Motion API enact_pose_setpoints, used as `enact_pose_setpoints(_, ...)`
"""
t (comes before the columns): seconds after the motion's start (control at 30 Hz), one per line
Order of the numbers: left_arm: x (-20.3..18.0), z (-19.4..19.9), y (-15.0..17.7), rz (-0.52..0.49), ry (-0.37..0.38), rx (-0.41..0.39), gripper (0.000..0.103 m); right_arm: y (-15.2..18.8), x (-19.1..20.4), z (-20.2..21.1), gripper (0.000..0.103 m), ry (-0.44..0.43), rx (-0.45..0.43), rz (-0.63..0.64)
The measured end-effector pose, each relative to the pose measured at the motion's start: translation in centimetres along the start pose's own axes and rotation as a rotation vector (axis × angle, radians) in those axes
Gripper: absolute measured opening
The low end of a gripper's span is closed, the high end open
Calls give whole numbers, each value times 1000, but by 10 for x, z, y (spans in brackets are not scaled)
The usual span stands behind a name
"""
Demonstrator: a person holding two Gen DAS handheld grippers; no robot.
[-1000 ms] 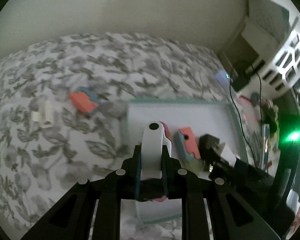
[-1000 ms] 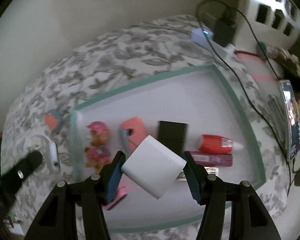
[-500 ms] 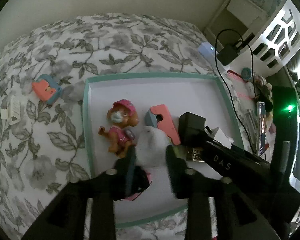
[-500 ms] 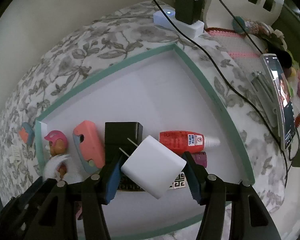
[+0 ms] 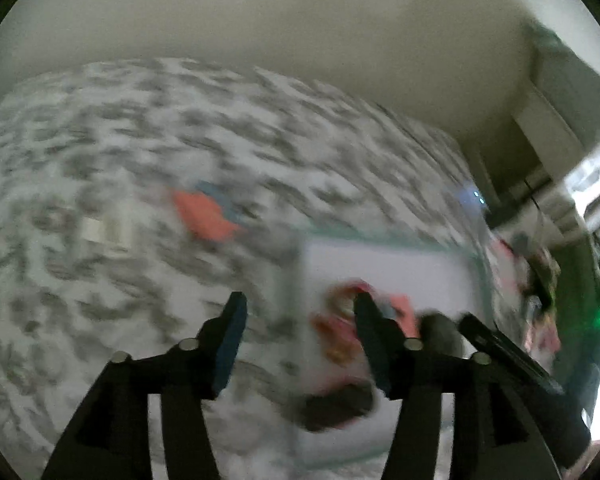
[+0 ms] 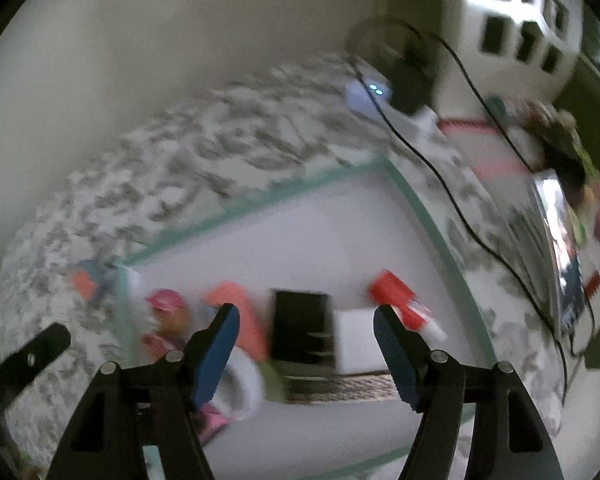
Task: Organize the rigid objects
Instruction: 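Carry the hook with the left tool while the right tool carries the block into the tray, then open both, then grasp the white rectangular clip with the left tool while the right tool grasps the orange-blue folding knife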
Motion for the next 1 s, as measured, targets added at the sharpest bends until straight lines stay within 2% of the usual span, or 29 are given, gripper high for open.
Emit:
enact_pose_setpoints(0.17,68,9,-19,100,-137,-69,78,-9,47,9,76,-92,-65,85)
enact_pose_setpoints(0.33,120,9,-30,181,-207,-94,87,-8,105,4,77,-199,-67,173)
enact_pose_setpoints(0.43,143,4,-33,233,-220,-100,92,-4,137,-4,84,-241,-65,226)
enact_pose_setpoints(0.67,171,-23,-36,301,-211,-62,92,9,199,-37,84,-272,-18,362)
enact_pose_setpoints(0.9,174,-49,-42,340,-182,-11,92,17,247,-76,84,-275,29,464)
enact_pose_setpoints(1.0,169,-61,-43,324,-176,12,92,18,257,-87,84,-267,33,494)
Point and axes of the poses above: each gripper's, at about its wrist camera, not at the fingertips, and z roughly against the way its jaws point, x to its left, y to its underside, the point moved 1 cm from there along -z, roughly the way its jaws point, and after that the axes turned 8 degrees about -x, right-handed, at the moved point
